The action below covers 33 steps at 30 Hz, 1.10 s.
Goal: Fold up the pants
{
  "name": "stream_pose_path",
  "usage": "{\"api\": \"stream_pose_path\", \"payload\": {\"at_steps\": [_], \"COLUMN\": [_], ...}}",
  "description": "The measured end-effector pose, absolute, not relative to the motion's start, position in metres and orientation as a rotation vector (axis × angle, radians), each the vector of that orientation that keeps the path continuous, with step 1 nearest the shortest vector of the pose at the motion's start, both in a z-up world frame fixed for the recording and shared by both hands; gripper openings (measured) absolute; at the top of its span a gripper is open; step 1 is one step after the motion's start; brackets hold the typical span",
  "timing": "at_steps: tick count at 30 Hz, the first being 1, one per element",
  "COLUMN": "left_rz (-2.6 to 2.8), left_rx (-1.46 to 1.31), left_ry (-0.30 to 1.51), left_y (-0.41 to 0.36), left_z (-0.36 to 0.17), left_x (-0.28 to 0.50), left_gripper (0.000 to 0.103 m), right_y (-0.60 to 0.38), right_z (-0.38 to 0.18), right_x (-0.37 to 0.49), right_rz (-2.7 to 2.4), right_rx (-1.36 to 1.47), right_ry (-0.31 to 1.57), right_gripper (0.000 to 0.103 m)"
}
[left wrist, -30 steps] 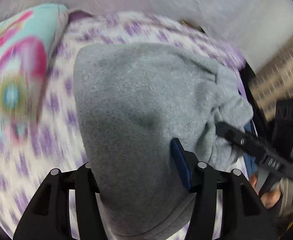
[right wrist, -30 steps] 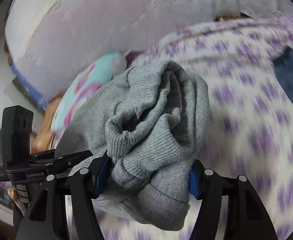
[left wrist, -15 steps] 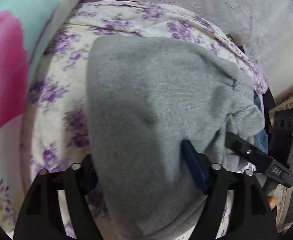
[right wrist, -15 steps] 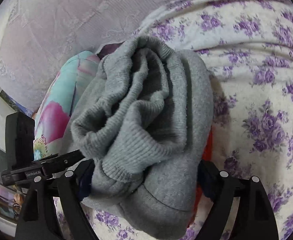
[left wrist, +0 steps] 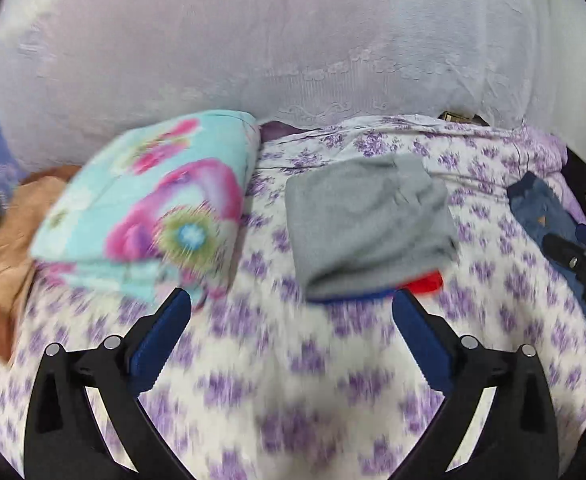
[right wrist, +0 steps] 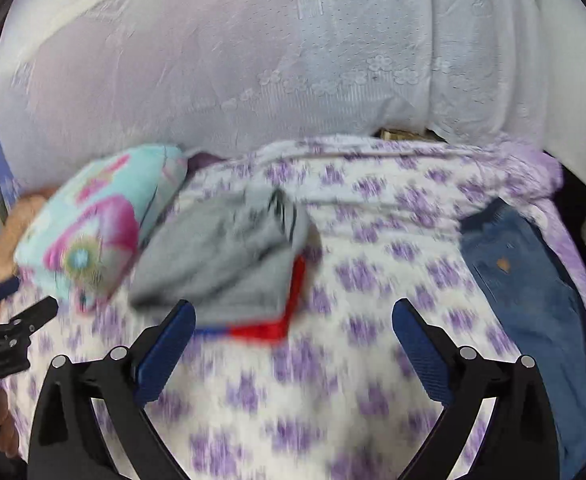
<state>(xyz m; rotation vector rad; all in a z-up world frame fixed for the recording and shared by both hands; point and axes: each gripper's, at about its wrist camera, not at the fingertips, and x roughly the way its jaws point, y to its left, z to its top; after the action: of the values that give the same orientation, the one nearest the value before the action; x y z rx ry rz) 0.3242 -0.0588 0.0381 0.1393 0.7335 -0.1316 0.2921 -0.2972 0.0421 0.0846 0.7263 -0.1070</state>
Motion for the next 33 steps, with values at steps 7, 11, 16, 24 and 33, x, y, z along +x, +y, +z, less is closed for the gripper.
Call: {"api": "stream_pose_path", "payload": {"at_steps": [7, 11, 16, 24, 33], "left_rz": [-0.148, -0.116, -0.086, -0.045, -0.051], "left_rx": [0.063, 0.088, 0.061, 0.063, 0.05], "left_ry": [0.714, 0.663, 0.696, 0.695, 0.693], "left_y": [-0.054, -0.052, -0.048, -0.046, -0.045], "left_z": [0.004, -0.005, -0.017, -0.023, -0.022], "left_x": [0.247, 0.237, 0.244, 0.247, 0.246], "left_gripper": [0.098, 0.098, 0.098, 0.098, 0.098], "right_y": [-0.268, -0.255, -0.254, -0.253, -0.251], "right_z": [-0.018, -0.035, -0.044, -0.043, -0.043], "right_x": [0.228, 0.224, 0.221, 0.216, 0.214], "right_rz": [-0.091, -0.112, -0.074, -0.083, -0.084], "right_rx": [0.082, 0.0, 0.051, 0.042, 0.037], "right_ry": [0.714, 0.716, 0.74, 0.724, 0.722], "right_gripper": [0.099, 0.099, 0.099, 0.099, 0.099]}}
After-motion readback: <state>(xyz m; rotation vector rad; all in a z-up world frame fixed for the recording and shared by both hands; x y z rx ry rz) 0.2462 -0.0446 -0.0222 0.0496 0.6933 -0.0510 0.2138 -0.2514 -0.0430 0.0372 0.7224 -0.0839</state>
